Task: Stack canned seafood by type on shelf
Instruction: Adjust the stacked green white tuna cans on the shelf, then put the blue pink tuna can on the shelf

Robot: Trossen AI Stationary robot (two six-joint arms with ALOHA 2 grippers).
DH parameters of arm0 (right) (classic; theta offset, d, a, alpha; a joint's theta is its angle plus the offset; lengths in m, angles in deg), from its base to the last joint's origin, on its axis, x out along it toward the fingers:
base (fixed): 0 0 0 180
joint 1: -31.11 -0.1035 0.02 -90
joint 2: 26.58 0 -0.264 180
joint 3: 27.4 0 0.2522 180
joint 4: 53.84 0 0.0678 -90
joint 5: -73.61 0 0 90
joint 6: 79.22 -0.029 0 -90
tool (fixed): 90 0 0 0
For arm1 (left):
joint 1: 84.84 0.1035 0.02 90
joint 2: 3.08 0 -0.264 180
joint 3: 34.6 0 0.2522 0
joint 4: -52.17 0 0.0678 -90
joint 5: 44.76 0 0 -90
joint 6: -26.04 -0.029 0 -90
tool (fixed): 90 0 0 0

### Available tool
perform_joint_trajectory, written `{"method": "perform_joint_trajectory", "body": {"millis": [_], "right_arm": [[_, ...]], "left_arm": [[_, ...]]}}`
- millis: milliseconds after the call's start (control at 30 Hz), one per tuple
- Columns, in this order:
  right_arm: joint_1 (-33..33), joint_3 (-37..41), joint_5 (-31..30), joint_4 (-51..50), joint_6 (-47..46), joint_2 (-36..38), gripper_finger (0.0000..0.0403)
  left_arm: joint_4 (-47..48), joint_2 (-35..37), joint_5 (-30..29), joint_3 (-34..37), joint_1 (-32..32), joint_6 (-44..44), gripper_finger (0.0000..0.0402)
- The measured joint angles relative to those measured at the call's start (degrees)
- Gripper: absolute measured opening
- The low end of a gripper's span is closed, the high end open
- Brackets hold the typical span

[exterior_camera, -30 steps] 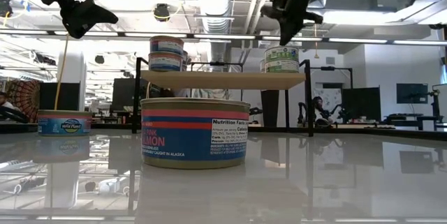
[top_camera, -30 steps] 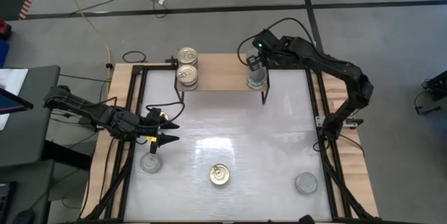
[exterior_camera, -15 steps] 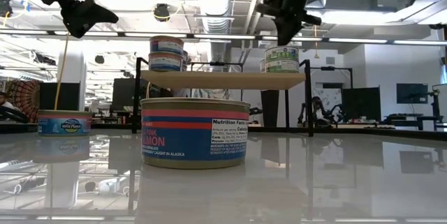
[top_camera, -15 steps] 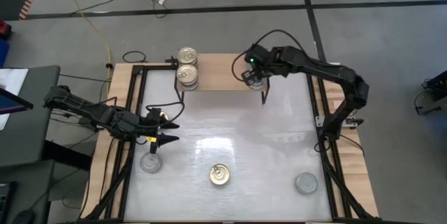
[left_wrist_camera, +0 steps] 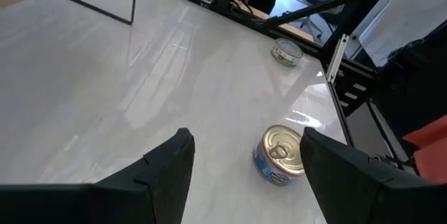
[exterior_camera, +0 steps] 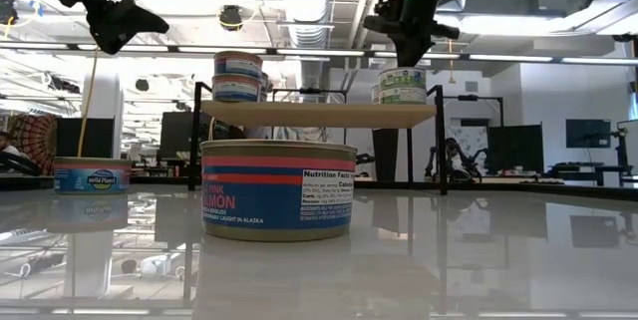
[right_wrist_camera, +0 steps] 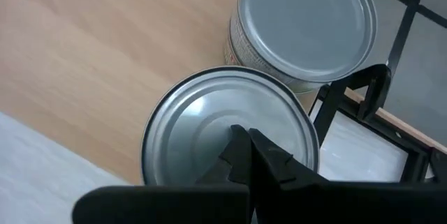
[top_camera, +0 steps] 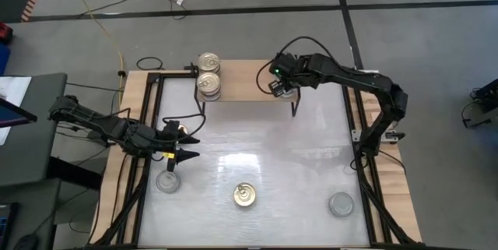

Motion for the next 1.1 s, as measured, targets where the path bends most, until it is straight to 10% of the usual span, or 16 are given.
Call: {"method": "perform_joint_trajectory", "body": {"millis": [767,1100], "right_arm": [[-8.7,1.4,-4.1,-0.7,-0.9,13.0,0.0033],[-26.3,17.3,-4.1,0.2,-10.6,21.1,0.0035]], "left_arm": [[0.6,0.0,0.1,0.0,0.0,5.9,0.0250],[-1.5,-0.8,-1.5,0.0,0.0,13.7,0.0250]]}}
